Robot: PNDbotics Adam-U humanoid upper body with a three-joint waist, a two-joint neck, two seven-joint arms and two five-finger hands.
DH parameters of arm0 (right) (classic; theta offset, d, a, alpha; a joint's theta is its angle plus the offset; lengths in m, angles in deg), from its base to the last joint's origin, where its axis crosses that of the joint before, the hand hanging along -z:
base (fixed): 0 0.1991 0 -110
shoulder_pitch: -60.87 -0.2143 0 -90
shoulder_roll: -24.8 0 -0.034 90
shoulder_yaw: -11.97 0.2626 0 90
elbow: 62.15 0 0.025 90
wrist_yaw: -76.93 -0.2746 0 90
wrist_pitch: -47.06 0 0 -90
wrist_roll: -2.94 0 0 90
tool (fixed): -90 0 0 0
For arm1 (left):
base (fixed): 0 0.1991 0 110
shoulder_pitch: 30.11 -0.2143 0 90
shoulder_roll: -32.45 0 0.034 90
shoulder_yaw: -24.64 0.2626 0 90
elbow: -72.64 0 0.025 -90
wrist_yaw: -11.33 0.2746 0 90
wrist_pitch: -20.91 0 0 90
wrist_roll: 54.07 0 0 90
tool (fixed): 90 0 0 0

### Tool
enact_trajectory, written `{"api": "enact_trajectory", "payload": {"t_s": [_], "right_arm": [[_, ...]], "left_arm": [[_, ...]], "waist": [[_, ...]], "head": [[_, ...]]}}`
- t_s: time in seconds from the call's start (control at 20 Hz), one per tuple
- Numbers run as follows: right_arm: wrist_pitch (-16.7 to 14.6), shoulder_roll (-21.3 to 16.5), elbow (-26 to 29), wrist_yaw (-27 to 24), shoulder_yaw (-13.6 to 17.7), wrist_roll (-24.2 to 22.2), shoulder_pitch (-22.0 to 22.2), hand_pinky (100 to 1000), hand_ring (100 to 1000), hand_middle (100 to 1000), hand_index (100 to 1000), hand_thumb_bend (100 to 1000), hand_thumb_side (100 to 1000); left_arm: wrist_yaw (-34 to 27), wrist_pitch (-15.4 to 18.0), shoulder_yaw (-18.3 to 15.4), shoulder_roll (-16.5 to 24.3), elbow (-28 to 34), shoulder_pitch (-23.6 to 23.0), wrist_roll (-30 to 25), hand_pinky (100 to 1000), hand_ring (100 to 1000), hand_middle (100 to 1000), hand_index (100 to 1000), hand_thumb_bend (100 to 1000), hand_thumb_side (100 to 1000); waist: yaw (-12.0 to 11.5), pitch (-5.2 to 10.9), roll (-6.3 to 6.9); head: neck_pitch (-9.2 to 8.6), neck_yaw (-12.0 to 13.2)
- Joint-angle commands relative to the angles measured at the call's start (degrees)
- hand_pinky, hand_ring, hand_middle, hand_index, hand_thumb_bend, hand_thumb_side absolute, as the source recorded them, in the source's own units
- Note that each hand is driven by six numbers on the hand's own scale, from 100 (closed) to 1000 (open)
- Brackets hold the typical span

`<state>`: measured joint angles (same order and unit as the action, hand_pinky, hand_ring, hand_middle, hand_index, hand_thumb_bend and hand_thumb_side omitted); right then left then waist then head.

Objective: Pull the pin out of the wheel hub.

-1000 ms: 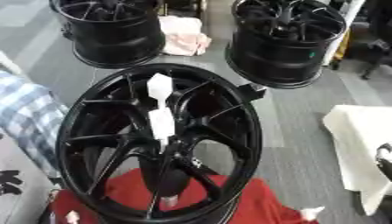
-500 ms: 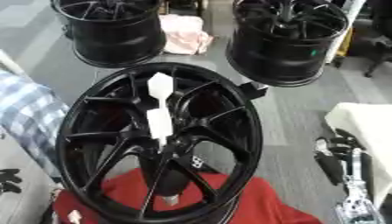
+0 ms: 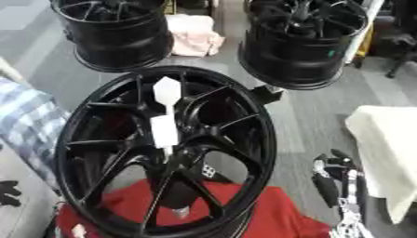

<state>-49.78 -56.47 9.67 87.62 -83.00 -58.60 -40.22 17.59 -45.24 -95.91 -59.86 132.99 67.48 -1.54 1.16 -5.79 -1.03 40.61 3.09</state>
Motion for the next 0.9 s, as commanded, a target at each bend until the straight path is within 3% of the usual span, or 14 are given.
{"api": "enact_trajectory", "payload": {"t_s": [0.05,0.9], "right_arm": [[-0.57,-0.52,0.47,-0.46,0.40,0.54,-0.37,688,634,637,815,100,519],[-0.72,-1.07,-0.57,-1.96,0.30,-0.86,0.46,688,630,635,816,100,528]], "left_arm": [[-0.38,0.33,0.08,1.25,0.30,0.32,0.10,772,578,603,797,100,688],[-0.14,0.38,0.11,1.39,0.45,0.21,-0.08,773,579,604,797,100,687]], "waist": [[0.04,0.49,0.26],[0.05,0.76,0.07]], "head": [[-0.93,-0.42],[-1.15,-0.35]]}}
